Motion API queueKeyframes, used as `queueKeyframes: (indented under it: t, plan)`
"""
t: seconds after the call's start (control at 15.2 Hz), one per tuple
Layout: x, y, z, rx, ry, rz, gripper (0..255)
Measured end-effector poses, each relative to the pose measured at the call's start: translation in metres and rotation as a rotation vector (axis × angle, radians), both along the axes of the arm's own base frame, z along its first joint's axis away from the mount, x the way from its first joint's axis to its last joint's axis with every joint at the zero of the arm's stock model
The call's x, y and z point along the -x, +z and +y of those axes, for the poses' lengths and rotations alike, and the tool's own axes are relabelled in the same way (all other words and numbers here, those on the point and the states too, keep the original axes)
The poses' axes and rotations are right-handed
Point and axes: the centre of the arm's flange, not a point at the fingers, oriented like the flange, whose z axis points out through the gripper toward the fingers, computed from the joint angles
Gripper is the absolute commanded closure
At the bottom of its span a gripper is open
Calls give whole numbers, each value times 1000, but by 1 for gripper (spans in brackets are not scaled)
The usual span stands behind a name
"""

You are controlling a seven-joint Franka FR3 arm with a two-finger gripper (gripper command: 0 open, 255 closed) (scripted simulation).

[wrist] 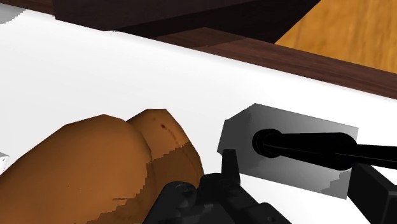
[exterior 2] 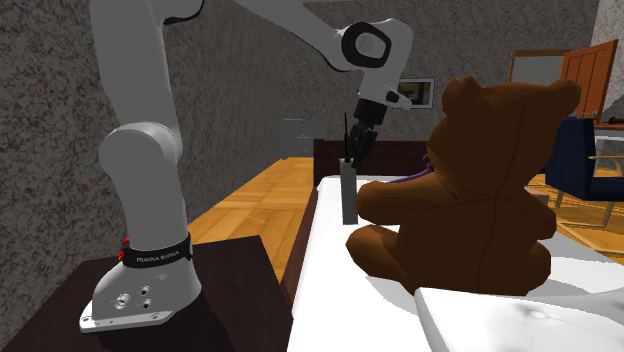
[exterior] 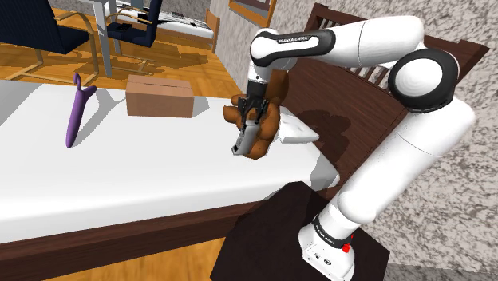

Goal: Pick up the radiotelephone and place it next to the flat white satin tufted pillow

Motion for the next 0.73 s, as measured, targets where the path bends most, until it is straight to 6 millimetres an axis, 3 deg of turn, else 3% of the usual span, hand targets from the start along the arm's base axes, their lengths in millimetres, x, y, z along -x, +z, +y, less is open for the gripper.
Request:
queueKeyframes:
  t: [0.73]
  plan:
    - [0,59,0,0,0,0,255]
